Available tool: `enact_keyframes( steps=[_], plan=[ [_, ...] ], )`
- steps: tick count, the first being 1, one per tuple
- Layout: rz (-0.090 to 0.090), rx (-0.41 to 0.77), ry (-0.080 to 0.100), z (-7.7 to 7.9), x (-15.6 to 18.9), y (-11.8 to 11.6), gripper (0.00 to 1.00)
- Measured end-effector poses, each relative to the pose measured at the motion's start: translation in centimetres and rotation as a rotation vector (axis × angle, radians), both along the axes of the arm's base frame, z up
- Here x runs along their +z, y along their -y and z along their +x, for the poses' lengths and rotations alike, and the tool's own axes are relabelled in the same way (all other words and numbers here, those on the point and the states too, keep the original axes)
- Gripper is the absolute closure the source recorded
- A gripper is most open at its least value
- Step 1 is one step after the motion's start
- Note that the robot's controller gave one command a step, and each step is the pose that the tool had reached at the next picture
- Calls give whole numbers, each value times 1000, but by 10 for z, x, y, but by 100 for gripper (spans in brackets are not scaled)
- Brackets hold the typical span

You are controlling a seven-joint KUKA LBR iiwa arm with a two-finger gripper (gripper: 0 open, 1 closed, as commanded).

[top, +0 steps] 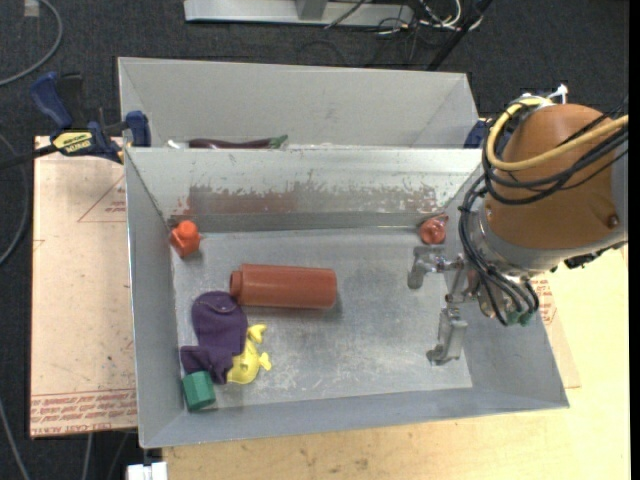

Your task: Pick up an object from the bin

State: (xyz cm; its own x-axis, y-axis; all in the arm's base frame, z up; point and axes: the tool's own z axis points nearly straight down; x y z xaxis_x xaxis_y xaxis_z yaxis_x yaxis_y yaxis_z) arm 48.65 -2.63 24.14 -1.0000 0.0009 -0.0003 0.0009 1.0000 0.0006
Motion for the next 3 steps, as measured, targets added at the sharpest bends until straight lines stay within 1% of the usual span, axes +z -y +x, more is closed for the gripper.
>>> enact_keyframes(
  steps=[1, 2, 3],
  plan=[
    [0, -51, 9, 48, -42, -32, 0],
    [1, -9, -3, 46, -64, -69, 0],
    [1, 106, 8, 65, -81, -110, 0]
  ],
)
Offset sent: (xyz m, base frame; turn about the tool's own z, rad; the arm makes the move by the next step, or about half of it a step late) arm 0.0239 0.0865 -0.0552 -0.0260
